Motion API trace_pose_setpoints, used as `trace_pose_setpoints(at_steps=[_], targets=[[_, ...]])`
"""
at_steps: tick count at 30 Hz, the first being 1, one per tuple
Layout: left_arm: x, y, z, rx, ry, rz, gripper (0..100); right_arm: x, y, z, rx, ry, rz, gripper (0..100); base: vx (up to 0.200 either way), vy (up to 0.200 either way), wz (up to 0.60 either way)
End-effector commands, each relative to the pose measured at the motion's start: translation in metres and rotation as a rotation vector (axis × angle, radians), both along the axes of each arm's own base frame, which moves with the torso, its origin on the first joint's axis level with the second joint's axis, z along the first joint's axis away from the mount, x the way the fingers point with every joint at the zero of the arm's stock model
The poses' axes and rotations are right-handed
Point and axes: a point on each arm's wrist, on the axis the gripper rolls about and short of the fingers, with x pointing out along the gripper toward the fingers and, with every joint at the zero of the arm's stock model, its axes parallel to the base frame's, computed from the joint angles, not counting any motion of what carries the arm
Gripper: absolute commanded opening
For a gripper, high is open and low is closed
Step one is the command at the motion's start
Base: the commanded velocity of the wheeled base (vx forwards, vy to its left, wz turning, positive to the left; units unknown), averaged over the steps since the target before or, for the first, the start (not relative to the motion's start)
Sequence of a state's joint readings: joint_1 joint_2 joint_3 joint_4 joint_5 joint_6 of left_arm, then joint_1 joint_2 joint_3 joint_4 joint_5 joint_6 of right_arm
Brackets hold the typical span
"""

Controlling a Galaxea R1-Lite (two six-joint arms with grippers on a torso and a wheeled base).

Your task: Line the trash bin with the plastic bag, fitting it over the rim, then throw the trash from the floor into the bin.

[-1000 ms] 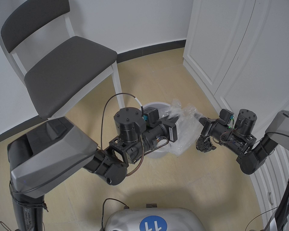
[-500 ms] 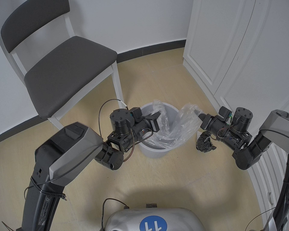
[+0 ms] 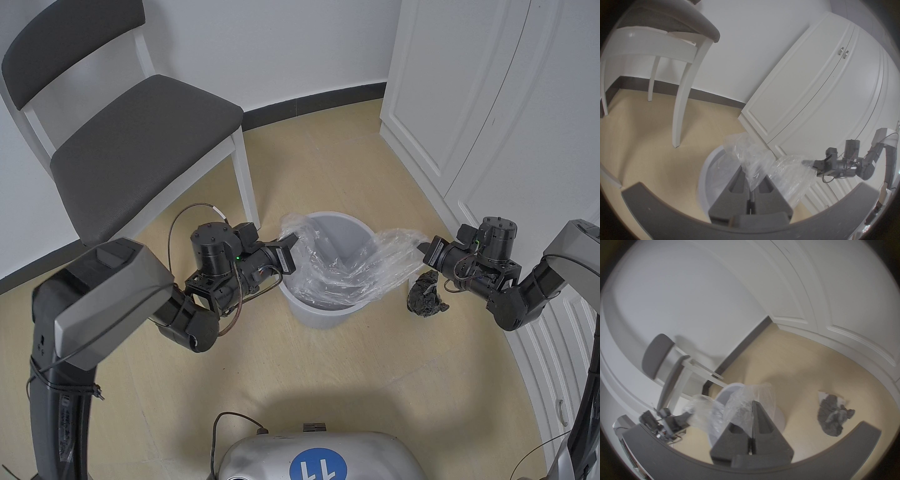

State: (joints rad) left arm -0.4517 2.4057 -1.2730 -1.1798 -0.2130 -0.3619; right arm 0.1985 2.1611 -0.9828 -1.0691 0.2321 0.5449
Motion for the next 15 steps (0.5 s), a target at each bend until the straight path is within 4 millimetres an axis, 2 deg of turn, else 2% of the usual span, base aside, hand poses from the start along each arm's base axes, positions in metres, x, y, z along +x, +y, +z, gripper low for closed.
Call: trace_pose_setpoints(at_steps=[1,9,10,15], targets=[[-0.016,0.047,0.048,0.082,-0.002,0.087,0,0.011,-0.037,0.016,-0.108,0.038,-0.097,0,0.000,0.000,0.00],[-0.025,0.075,0.053,0.269,0.085,0.125,0,0.005,-0.066,0.016,-0.301,0.014,-0.205,0,0.000,0.000,0.00],[-0.027,0.083,0.050,0.336,0.113,0.130,0,0.000,-0.073,0.013,-0.363,0.018,-0.209,0,0.000,0.000,0.00],[-0.033,0.090,0.037,0.438,0.161,0.166,0,-0.009,-0.076,0.004,-0.452,0.034,-0.189,0,0.000,0.000,0.00]])
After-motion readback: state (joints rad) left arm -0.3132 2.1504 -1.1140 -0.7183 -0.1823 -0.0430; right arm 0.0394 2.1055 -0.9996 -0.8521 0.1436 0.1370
